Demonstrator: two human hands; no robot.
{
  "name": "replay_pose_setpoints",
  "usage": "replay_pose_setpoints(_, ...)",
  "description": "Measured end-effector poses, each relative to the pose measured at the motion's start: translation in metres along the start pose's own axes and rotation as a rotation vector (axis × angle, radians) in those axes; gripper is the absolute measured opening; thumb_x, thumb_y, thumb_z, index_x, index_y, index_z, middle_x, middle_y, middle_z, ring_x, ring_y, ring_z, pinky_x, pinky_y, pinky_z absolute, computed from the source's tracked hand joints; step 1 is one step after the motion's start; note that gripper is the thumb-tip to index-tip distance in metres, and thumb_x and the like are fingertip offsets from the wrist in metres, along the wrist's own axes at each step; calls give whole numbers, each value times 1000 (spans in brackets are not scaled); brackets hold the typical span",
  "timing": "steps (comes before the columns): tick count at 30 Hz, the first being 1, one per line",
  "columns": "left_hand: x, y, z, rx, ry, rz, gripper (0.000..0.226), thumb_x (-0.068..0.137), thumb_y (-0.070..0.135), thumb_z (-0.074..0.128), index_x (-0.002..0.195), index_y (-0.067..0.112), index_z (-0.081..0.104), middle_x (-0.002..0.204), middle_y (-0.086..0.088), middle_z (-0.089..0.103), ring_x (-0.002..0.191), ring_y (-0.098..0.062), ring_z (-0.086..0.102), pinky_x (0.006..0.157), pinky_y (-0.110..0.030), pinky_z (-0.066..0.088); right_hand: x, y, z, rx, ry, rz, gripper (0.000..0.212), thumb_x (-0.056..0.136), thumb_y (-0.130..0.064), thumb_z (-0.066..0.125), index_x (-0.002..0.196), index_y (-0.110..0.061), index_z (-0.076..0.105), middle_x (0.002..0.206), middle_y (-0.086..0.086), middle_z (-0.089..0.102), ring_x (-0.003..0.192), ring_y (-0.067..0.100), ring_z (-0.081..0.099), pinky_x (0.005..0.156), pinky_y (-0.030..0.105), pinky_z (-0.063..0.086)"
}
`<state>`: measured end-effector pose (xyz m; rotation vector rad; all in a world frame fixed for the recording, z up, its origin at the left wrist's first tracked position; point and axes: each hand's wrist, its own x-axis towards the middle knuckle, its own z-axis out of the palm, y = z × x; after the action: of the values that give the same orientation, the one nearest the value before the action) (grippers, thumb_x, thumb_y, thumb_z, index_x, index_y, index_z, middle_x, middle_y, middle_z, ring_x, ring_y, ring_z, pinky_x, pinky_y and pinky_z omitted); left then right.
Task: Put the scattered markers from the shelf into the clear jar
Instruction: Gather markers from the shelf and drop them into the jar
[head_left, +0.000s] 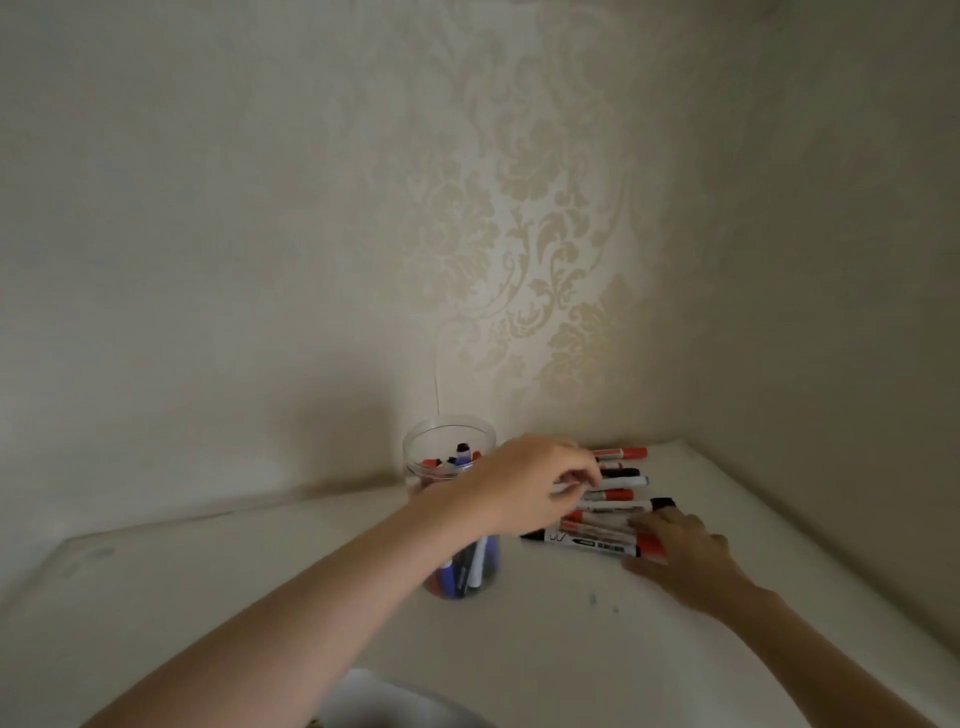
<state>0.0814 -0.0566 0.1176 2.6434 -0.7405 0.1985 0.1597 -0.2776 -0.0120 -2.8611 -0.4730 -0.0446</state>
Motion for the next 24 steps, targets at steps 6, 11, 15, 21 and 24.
replay_pose_setpoints(6, 14, -37, 99, 147, -244, -241, 57, 93, 17, 59, 144, 25, 35, 143, -2, 44, 122, -19, 51, 102, -35, 47, -10, 7, 7, 118, -75, -58, 53, 83, -53, 57, 130, -31, 45, 114, -1, 50, 103, 15, 48, 88, 28, 41)
replay_pose_setpoints(11, 25, -50, 120, 217, -165, -108, 43, 94, 22, 58, 136, 21, 47, 141, -2, 48, 126, -19, 49, 102, -33, 44, -17, 16, 2, 121, -99, -165, 40, 94, -42, 45, 133, -32, 43, 106, -4, 51, 92, 11, 50, 80, 24, 40)
replay_pose_setpoints(15, 26, -43, 116, 166, -189, -78, 32, 98, 14, 51, 130, 18, 50, 131, -4, 51, 112, -18, 54, 90, -32, 49, -24, 31, -5, 262, -63, -152, 22, 96, -35, 44, 116, -39, 53, 107, -10, 62, 91, 5, 57, 78, 17, 42)
replay_pose_setpoints(21, 26, -1, 12, -339, 65, -74, 22, 98, 20, 55, 119, 25, 58, 104, 3, 64, 91, -16, 64, 78, -30, 55, -41, 61, -34, 262, 26, 13, 10, 94, -35, 50, 104, -33, 49, 70, -4, 65, 63, 5, 61, 56, 13, 42)
replay_pose_setpoints(24, 10, -5, -59, -775, 277, -127, 37, 96, 8, 57, 129, 25, 53, 105, -2, 63, 102, -17, 67, 85, -26, 54, -48, 52, -43, 236, -35, 4, 19, 94, -30, 51, 111, -34, 45, 68, 0, 66, 56, 2, 60, 52, 10, 44)
